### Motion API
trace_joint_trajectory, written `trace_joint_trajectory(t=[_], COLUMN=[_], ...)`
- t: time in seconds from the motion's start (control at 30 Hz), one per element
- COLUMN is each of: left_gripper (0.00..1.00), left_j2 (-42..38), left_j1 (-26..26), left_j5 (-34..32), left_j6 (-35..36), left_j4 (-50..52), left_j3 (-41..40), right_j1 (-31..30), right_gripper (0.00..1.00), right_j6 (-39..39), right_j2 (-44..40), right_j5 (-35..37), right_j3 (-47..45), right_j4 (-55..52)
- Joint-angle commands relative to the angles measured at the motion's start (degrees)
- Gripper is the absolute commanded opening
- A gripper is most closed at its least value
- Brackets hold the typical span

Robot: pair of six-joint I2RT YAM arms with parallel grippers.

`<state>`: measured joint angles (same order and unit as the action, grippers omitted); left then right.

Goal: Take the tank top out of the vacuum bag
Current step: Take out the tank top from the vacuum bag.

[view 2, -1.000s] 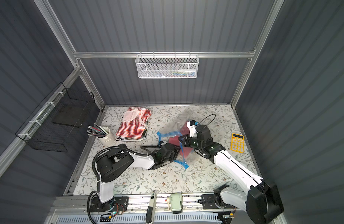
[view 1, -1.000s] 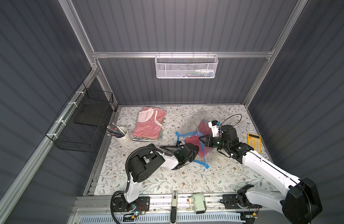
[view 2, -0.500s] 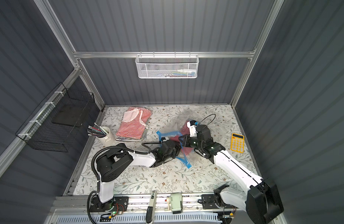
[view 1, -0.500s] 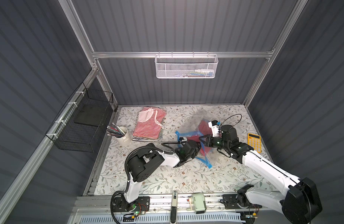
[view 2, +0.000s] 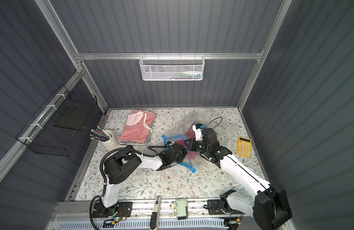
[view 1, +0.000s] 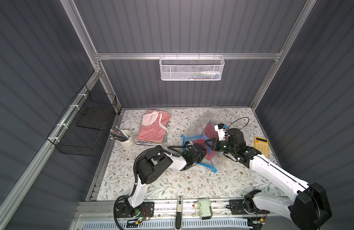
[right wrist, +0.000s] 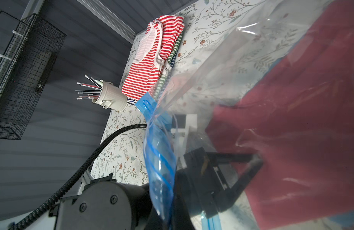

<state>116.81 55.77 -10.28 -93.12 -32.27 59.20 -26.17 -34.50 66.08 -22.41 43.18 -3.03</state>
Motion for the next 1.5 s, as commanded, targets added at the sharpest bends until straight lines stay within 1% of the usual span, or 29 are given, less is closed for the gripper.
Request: trace_joint_trajectory(t=[0.0, 0.13, 0.27, 0.37, 0.5, 0.63, 0.73, 0.8, 0.9, 1.0, 1.07, 1.1, 1.13, 1.17, 1.33, 1.47], left_gripper=[0.00, 0.00, 0.00, 0.00, 0.00, 0.00, 0.00, 0.00, 0.00, 0.00, 0.14, 0.27, 0.37, 0.42, 0.59, 0.64], left_j2=[-4.9, -8.2, -9.2, -11.1, -16.8, -25.1, -30.1, -31.7, -32.8, -32.6, -32.1, -31.9, -31.7, -31.6, -30.1, -28.6], left_j1=[-0.5, -0.5, -0.6, -0.4, -0.2, 0.0, 0.0, 0.1, 0.4, 0.8, 1.2, 1.4, 1.4, 1.4, 1.5, 1.6], left_j5=[-0.9, -0.8, 0.5, 0.9, 1.6, 2.9, 2.5, 1.9, 1.5, 2.2, 2.5, 2.5, 2.5, 2.4, 1.8, 2.6], left_j6=[3.4, 5.0, 6.5, 5.8, 5.7, 6.0, 5.7, 3.5, 3.0, 2.9, 2.9, 2.8, 2.6, 2.6, 1.6, 1.6], left_j4=[1.3, 3.4, 4.3, 5.4, 5.1, 10.1, 13.3, 12.7, 12.1, 10.9, 11.3, 11.4, 11.3, 11.1, 10.0, 12.3], left_j3=[-0.3, -1.1, 0.5, -0.3, -5.1, -9.7, -14.2, -17.7, -21.3, -23.2, -23.4, -23.6, -23.9, -24.0, -24.7, -23.4], right_j1=[0.1, 0.3, 0.4, 0.6, 0.8, 1.1, 1.5, 1.6, 1.6, 1.6, 1.6, 1.6, 1.6, 1.6, 1.6, 1.6], right_gripper=[0.00, 0.00, 0.00, 0.00, 0.00, 0.00, 0.00, 0.00, 0.00, 0.00, 0.00, 0.00, 0.00, 0.00, 0.00, 0.00], right_j6=[0.1, 0.9, 1.9, 1.6, 2.0, 2.4, 1.9, 1.6, 1.4, 1.4, 1.5, 1.5, 1.5, 1.5, 1.5, 1.4], right_j2=[-0.9, -0.9, -0.6, -1.0, -0.2, 0.4, 0.6, 0.9, 1.3, 1.2, 0.9, 0.9, 0.8, 0.7, 0.5, 0.4], right_j5=[0.3, 6.0, 7.2, 8.4, 8.8, 8.1, 7.1, 6.7, 5.8, 5.6, 5.7, 5.6, 5.5, 5.5, 5.0, 4.7], right_j3=[0.2, 1.1, 2.9, 2.8, 3.3, 3.6, 3.1, 3.1, 3.1, 2.8, 2.8, 2.9, 2.9, 3.0, 3.1, 3.0], right_j4=[0.3, -2.8, -4.8, -4.7, -5.4, -5.6, -4.1, -3.9, -3.8, -3.9, -3.9, -3.9, -3.9, -3.9, -3.8, -3.9])
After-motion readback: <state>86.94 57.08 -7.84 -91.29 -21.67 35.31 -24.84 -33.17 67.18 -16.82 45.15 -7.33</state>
